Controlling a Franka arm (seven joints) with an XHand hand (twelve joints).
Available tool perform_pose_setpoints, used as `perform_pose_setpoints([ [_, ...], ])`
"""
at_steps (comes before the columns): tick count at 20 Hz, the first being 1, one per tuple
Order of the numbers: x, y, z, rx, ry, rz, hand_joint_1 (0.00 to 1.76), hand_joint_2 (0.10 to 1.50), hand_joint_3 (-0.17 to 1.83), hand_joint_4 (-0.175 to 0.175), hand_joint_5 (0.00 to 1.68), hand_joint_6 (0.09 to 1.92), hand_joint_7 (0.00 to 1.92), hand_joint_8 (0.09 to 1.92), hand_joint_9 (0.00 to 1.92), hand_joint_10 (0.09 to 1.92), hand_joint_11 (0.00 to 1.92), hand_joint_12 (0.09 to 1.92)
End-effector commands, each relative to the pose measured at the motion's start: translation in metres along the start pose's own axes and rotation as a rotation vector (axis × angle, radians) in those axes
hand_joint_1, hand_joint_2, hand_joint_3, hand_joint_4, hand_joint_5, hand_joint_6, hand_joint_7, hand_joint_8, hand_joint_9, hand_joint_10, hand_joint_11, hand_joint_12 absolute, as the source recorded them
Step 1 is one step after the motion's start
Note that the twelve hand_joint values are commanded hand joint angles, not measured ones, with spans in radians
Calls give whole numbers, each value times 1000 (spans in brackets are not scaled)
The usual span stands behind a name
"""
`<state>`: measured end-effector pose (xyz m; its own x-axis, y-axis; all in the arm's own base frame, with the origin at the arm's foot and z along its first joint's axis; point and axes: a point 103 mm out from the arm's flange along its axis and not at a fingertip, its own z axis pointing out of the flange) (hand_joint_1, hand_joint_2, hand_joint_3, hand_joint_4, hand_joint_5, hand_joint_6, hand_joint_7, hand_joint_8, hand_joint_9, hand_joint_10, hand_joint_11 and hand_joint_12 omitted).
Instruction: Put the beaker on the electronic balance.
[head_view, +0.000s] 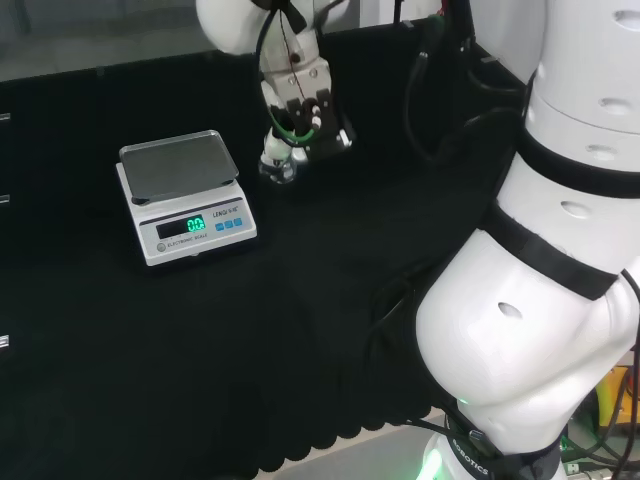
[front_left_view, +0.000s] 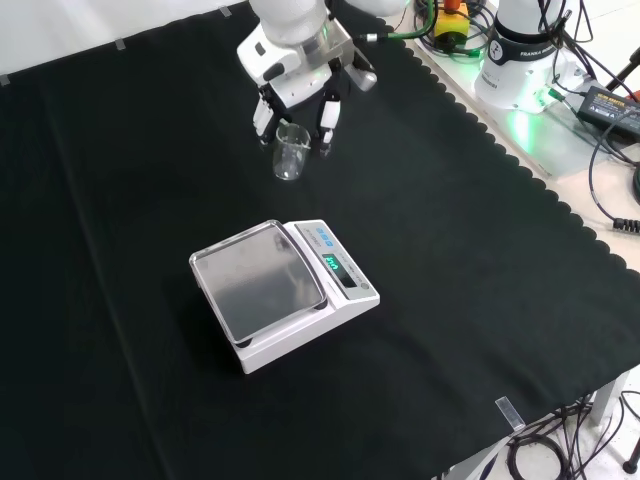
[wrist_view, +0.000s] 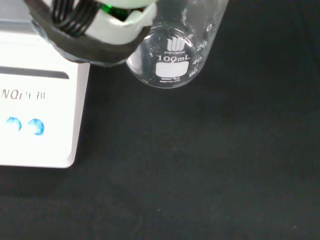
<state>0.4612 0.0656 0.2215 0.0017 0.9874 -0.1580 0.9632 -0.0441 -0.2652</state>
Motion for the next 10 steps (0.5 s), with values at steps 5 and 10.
perform_pose_setpoints([
  [5,3,-2,-21,-16,-30,-5,1159,1071,57,-175,1002,966,1108,826,1512,360,1639,447],
  [10,10,3,-30,-21,-24,-27,1159,1073,54,-175,1002,966,1107,827,1512,363,1639,447],
])
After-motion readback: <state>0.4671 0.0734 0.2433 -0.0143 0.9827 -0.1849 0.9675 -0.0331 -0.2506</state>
